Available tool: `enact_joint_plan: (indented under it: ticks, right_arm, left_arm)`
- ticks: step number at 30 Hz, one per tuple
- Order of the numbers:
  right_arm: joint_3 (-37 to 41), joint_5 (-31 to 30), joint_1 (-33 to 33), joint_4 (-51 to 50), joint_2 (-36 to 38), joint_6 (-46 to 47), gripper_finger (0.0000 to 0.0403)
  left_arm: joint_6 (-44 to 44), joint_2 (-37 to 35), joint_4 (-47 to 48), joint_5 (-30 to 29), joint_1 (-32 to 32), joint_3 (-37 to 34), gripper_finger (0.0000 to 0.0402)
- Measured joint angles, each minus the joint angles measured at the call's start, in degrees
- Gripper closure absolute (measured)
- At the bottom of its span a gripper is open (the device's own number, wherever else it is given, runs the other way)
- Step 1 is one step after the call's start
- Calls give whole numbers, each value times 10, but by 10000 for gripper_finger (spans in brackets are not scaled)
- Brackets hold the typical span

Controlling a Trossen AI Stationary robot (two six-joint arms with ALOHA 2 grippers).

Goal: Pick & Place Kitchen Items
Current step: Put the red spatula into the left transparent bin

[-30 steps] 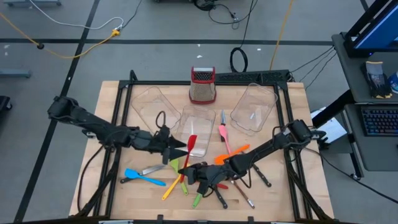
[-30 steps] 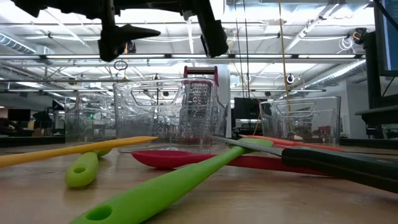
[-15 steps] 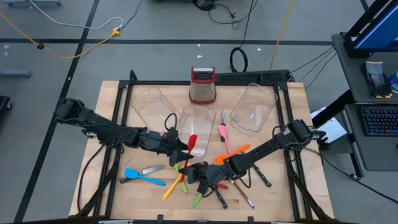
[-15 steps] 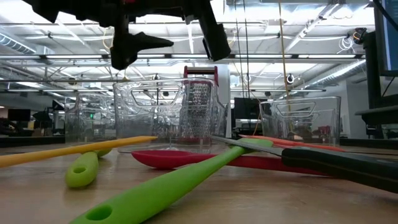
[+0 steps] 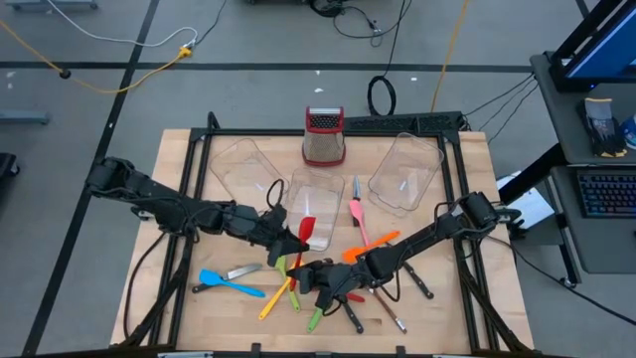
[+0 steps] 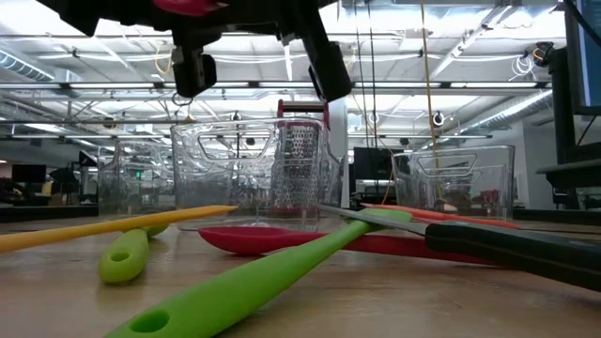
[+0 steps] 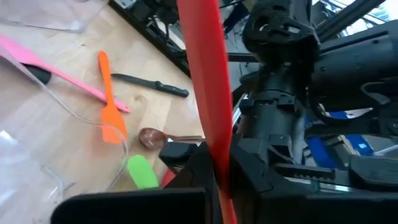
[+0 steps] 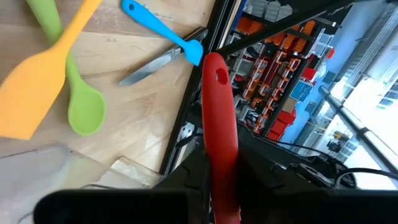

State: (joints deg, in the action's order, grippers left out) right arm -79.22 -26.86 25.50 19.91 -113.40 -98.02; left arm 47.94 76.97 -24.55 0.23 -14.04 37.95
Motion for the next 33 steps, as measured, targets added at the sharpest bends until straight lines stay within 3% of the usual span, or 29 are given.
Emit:
enact_joint_plan:
  ticks: [14,21,29,33]
  right_arm:
    - [0,-8,1,-1,0,93,305]
    - [0,-78,13,-23,0,107,285]
    - [-2,-112,39,-22,4,151,251]
    - [-2,-179,46,-27,3,183,240]
  left_arm:
    - [-7,0,3,2,-1,-1,396]
    - [-13,-16,20,-11,3,-2,396]
    - [-7,-88,169,-111,4,-4,396]
    - [15,-131,231,-157,3,-4,396]
